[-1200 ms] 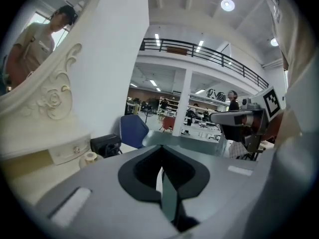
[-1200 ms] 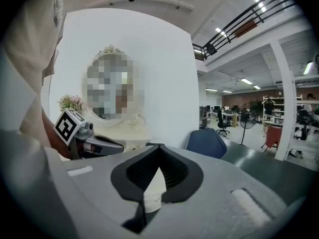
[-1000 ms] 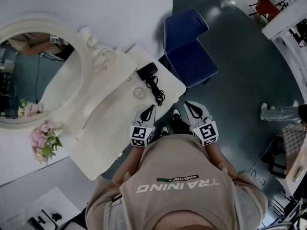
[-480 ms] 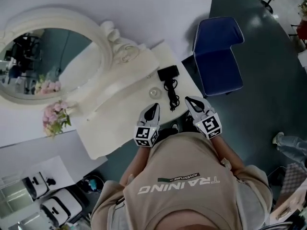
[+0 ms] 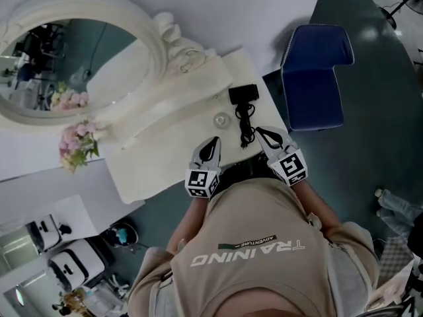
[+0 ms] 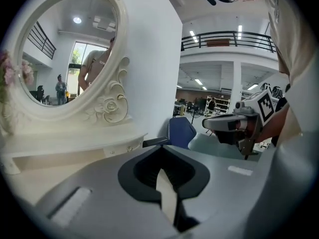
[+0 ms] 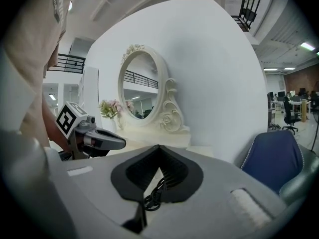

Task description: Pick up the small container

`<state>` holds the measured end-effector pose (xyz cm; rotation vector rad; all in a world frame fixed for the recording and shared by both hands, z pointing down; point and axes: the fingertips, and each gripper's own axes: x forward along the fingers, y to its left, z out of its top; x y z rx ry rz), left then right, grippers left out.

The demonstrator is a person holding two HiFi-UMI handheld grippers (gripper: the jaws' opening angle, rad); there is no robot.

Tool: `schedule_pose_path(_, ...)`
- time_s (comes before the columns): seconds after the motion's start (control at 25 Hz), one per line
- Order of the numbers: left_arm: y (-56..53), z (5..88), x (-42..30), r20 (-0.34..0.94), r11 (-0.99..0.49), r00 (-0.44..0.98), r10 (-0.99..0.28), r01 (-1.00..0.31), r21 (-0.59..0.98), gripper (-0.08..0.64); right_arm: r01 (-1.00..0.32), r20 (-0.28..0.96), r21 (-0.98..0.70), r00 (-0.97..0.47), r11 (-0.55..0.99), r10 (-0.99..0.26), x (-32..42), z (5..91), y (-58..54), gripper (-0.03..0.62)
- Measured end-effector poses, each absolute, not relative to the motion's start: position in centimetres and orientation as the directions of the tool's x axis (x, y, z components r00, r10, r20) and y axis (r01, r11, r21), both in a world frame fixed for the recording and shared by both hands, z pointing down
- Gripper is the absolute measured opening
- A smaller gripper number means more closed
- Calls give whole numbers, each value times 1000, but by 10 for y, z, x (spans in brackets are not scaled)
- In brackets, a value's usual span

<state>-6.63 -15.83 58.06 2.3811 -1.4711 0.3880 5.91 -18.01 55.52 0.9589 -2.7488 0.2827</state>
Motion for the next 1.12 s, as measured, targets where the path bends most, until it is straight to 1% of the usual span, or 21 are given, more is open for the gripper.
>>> schedule_pose_path(0.28, -160, 591, -77, 379, -454, 467, -799, -882, 129, 18, -655, 284, -67, -736, 753, -615, 50, 547, -182, 3)
schedule_pose_path(0.4, -163, 589, -80, 350, -458, 473, -808, -879, 132, 18, -666, 304, -48, -719, 744, -624, 51, 548, -183, 3)
schedule_pose_path(0.52, -168, 585, -82, 329, -473, 487, -809, -872, 127, 18, -664, 319, -50, -718, 746, -618, 45, 546, -182, 3)
schedule_pose_path(0.64, -176, 593, -84, 334, -482, 492, -804, -868, 117, 18, -664, 323, -59, -719, 746, -615, 40, 547, -182, 3)
schedule_pose_path(0.68, -179, 597, -83, 342, -486, 495, -799, -866, 118, 30, -668, 326, -61, -716, 742, -618, 40, 547, -182, 3)
schedule_pose_path(0.8, -185, 606, -77, 370, -516, 518, -771, -849, 115, 90, -679, 333, -51, -703, 733, -628, 43, 548, -180, 3)
schedule_pose_path(0.84, -186, 609, -76, 380, -525, 523, -763, -844, 106, 120, -682, 339, -52, -699, 730, -629, 45, 550, -179, 3)
schedule_pose_path(0.88, -189, 612, -75, 390, -534, 524, -758, -841, 92, 174, -686, 347, -56, -695, 726, -630, 47, 552, -178, 3)
schedule_pose_path(0.92, -192, 615, -74, 398, -543, 524, -753, -836, 73, 256, -691, 352, -59, -690, 721, -632, 49, 554, -178, 3)
schedule_pose_path(0.96, -195, 619, -73, 406, -556, 527, -746, -829, 54, 321, -696, 356, -61, -685, 716, -636, 51, 554, -178, 3)
schedule_pose_path(1.0, -198, 624, -72, 415, -573, 534, -737, -819, 36, 358, -702, 357, -61, -679, 710, -641, 53, 554, -179, 3)
schedule_pose_path(1.04, -200, 630, -70, 426, -593, 543, -723, -805, 21, 373, -708, 359, -60, -673, 704, -646, 55, 555, -180, 3)
schedule_pose_path(1.12, -202, 649, -68, 462, -633, 563, -685, -774, 5, 376, -723, 367, -62, -657, 688, -658, 59, 557, -181, 3)
